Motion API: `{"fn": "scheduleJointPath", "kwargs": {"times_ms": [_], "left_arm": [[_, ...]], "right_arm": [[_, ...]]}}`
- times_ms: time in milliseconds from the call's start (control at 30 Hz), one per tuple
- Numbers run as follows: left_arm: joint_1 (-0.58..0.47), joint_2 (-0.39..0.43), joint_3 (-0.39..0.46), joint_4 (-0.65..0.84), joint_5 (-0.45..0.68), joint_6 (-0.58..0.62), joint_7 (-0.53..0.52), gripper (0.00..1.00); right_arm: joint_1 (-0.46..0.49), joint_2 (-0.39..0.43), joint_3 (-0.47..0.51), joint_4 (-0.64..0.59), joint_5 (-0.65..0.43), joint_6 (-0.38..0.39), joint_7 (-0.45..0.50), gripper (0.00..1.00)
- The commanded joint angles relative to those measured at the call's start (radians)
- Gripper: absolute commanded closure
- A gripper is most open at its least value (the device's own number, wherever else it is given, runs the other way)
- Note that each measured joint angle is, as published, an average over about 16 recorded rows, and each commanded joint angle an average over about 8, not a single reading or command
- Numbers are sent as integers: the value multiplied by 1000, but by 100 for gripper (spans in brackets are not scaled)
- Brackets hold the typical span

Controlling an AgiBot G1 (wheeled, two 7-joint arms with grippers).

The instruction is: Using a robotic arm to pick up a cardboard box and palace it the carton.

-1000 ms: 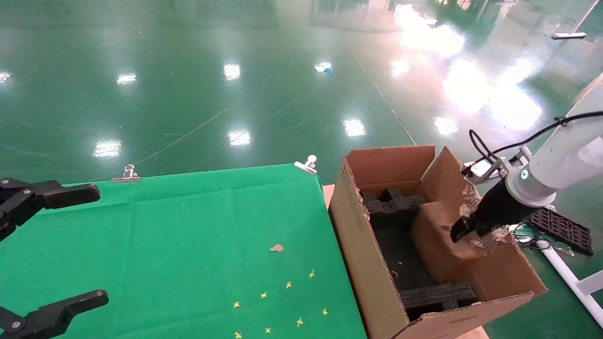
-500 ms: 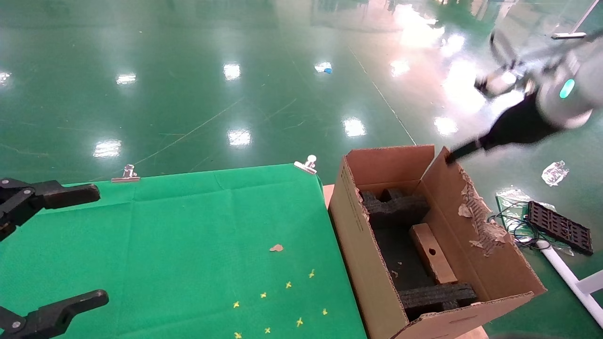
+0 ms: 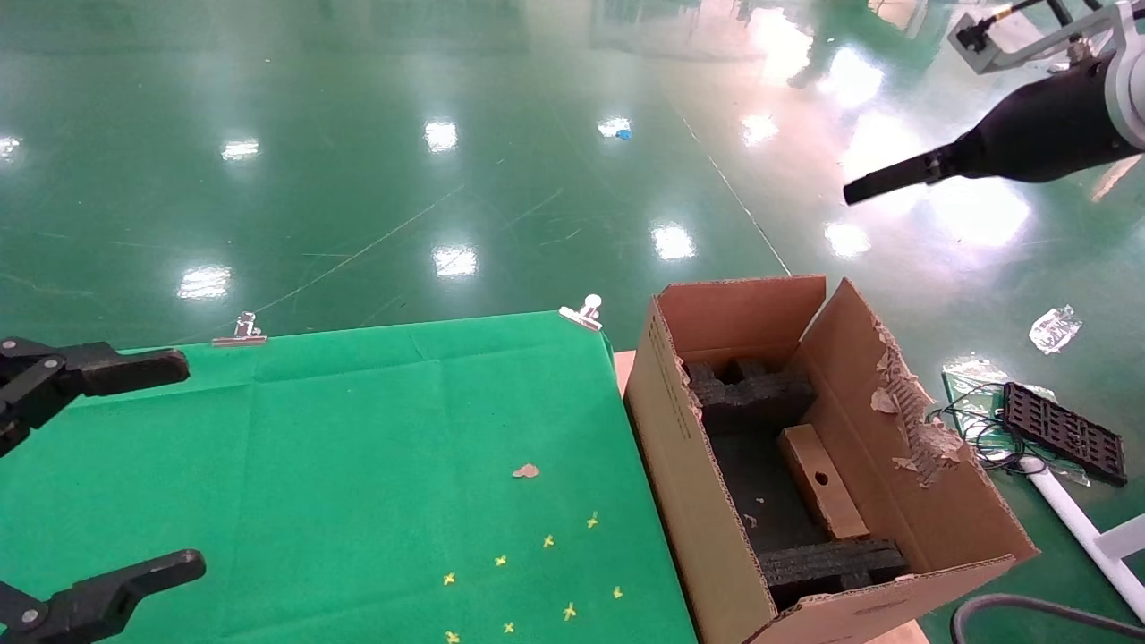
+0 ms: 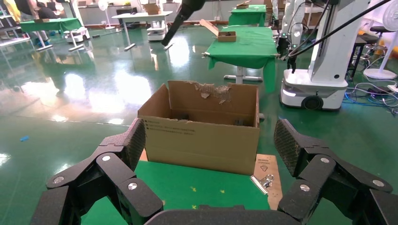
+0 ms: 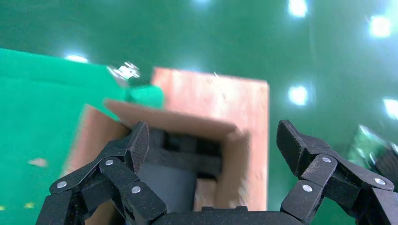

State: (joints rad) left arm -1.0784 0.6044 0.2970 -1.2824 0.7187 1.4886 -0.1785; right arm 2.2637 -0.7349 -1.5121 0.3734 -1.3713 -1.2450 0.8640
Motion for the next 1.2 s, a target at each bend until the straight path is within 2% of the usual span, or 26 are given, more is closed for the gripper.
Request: {"fn": "scheduleJointPath", "kwargs": {"times_ms": [33, 1200], "left_arm": [[0, 0, 0, 0, 0, 0, 0, 0], [-1, -1, 2, 1, -1, 0, 1, 0]], "right_arm": [[-5, 7, 17, 16, 10, 2, -6, 0], [-734, 79, 765, 567, 398, -154, -418, 0]]}}
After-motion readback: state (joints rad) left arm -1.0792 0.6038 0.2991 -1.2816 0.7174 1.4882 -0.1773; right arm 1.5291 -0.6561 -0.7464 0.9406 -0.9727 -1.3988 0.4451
